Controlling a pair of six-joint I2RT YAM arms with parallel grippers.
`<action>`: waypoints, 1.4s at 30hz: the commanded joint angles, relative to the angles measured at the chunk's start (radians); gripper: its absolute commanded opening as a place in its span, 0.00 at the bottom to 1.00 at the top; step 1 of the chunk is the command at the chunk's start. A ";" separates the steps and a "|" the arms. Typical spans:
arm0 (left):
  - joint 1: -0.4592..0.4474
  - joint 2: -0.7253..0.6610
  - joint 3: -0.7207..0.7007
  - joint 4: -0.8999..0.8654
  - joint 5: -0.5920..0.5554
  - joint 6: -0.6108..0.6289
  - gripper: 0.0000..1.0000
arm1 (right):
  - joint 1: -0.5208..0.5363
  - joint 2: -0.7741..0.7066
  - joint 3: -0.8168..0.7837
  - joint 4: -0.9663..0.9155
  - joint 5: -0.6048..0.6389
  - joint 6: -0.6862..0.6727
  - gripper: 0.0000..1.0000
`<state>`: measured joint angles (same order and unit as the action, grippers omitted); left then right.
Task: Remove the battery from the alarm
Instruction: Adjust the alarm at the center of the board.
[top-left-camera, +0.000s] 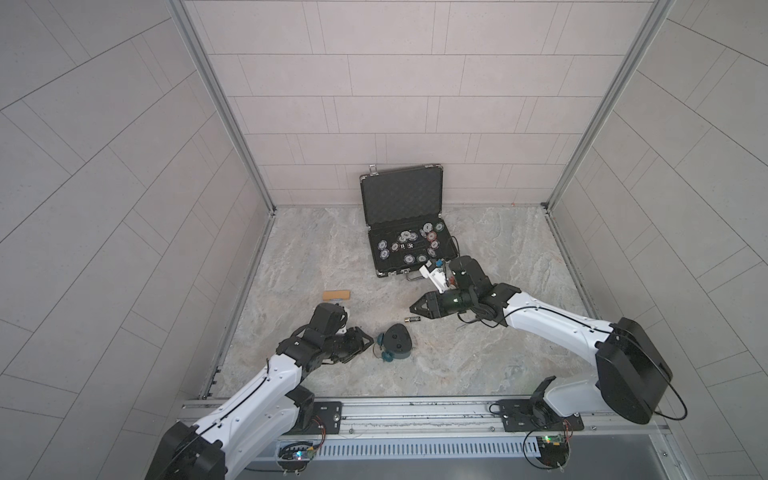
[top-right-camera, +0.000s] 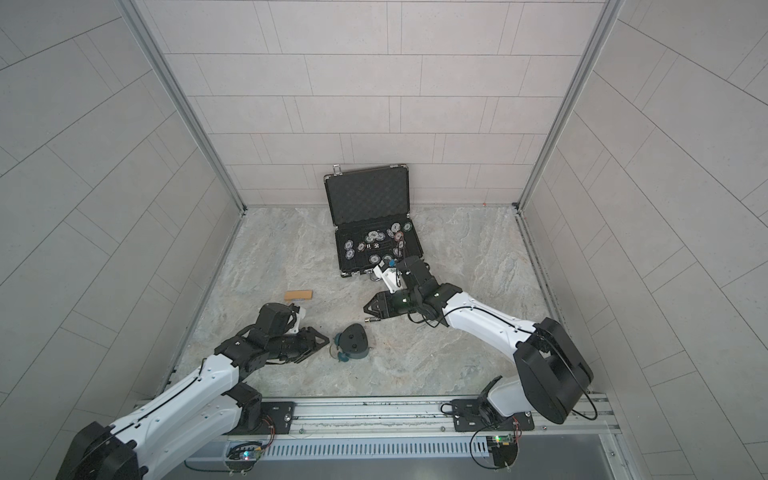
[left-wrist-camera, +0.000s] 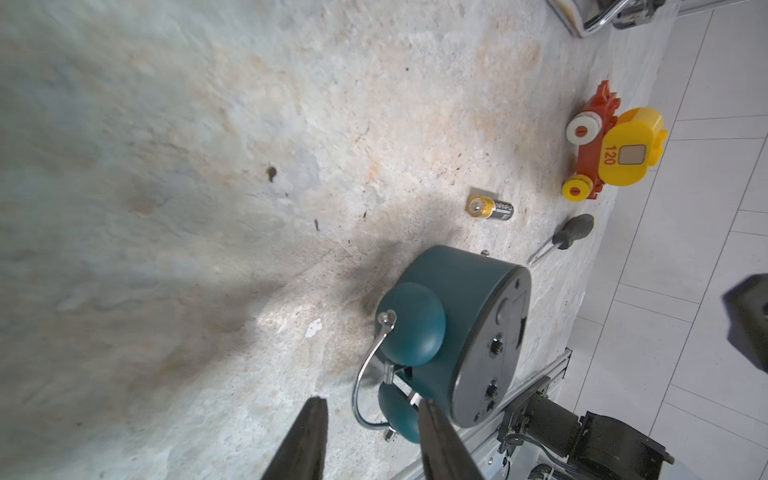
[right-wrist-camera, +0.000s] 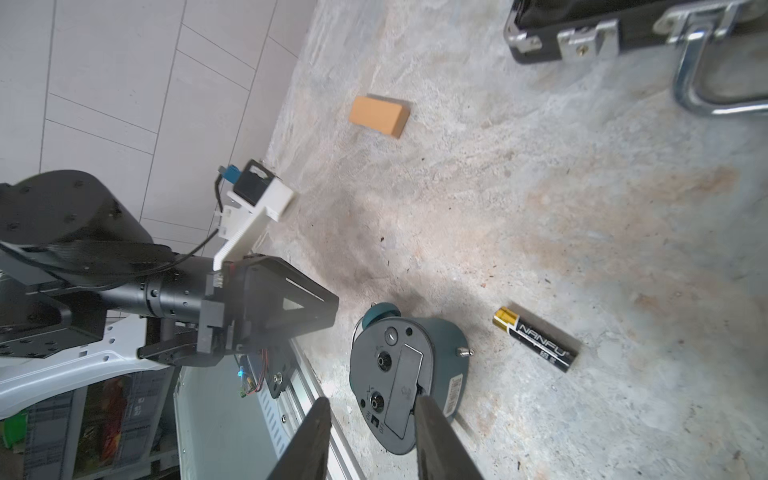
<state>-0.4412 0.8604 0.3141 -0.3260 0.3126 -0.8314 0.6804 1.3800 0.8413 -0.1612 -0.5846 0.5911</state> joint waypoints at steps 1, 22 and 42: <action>-0.004 0.054 -0.015 0.073 0.060 -0.005 0.38 | -0.001 -0.040 -0.034 0.067 0.059 0.005 0.38; -0.006 0.137 0.094 -0.015 0.117 0.057 0.00 | -0.048 -0.149 -0.071 0.024 0.058 -0.007 0.38; -0.024 0.209 0.785 -1.204 -0.325 0.008 0.00 | -0.118 -0.178 -0.085 0.025 0.068 -0.033 0.38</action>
<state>-0.4519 1.0584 1.0889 -1.3575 0.0715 -0.8299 0.5762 1.2465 0.7780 -0.1543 -0.5213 0.5785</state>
